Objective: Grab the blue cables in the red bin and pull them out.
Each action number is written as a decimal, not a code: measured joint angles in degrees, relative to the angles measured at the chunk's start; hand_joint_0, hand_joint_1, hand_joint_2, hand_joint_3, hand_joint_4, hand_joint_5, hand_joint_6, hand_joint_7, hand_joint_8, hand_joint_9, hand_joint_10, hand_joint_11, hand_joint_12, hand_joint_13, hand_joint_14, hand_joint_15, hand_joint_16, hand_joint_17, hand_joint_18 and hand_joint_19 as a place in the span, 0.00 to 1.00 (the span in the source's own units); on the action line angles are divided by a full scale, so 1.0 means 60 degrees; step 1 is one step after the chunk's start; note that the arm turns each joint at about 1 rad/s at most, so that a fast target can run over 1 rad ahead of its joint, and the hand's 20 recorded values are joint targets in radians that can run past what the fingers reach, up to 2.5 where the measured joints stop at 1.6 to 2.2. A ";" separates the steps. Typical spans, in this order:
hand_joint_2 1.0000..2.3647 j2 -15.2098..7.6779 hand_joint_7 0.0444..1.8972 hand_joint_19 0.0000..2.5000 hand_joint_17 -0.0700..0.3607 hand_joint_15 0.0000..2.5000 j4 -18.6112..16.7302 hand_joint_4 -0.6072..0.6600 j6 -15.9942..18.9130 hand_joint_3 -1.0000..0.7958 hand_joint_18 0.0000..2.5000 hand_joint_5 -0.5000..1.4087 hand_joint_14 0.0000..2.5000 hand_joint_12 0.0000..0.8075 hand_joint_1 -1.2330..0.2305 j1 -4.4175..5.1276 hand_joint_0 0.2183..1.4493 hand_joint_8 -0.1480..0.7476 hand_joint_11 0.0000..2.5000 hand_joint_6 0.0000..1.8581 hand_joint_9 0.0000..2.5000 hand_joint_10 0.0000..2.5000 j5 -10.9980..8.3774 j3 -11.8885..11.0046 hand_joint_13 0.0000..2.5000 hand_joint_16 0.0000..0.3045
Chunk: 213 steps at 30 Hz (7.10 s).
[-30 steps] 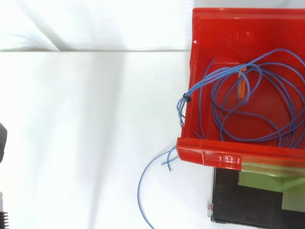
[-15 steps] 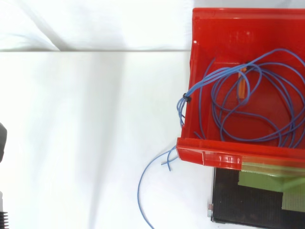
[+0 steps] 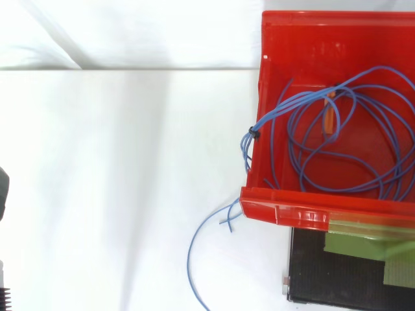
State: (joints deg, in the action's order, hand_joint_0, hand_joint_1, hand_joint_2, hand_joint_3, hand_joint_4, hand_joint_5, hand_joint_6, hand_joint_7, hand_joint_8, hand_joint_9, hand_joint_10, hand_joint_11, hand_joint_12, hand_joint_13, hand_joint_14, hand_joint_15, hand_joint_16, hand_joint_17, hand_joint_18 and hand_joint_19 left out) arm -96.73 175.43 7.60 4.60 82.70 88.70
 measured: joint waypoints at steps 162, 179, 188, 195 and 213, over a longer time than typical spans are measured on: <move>0.00 -0.3607 0.15 0.15 0.36 0.08 -0.2399 0.63 -1.7896 0.00 0.11 0.51 0.00 0.37 0.23 0.0713 0.46 0.41 0.13 0.01 0.22 0.00 0.3551 -0.1122 0.14 0.13; 0.00 -0.3611 0.14 0.16 0.37 0.08 0.0262 0.63 -2.1900 0.00 0.11 0.50 0.00 0.37 0.24 0.0684 0.45 0.41 0.13 0.01 0.22 0.00 0.3728 -0.2758 0.14 0.13; 0.00 -0.3621 0.13 0.16 0.37 0.08 -0.0395 0.63 -2.3956 0.00 0.11 0.50 0.00 0.37 0.24 0.0680 0.45 0.41 0.12 0.01 0.22 0.00 0.3280 -0.2915 0.14 0.13; 0.00 -0.3626 0.13 0.16 0.37 0.08 -0.0766 0.63 -2.4157 0.00 0.11 0.50 0.00 0.37 0.24 0.0669 0.45 0.42 0.13 0.01 0.23 0.00 0.2897 -0.2799 0.14 0.13; 0.00 -0.4248 0.13 0.16 0.37 0.08 -0.0677 0.63 -2.1956 0.00 0.11 0.50 0.00 0.37 0.25 0.0541 0.45 0.42 0.13 0.01 0.23 0.00 0.3416 -0.3259 0.15 0.13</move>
State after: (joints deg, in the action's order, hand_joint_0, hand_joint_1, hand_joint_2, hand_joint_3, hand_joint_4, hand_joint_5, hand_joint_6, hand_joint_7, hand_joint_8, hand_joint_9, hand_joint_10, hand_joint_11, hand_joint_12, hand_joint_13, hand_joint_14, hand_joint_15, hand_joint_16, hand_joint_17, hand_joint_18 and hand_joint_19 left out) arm -122.21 171.37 -124.13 7.84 103.20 69.15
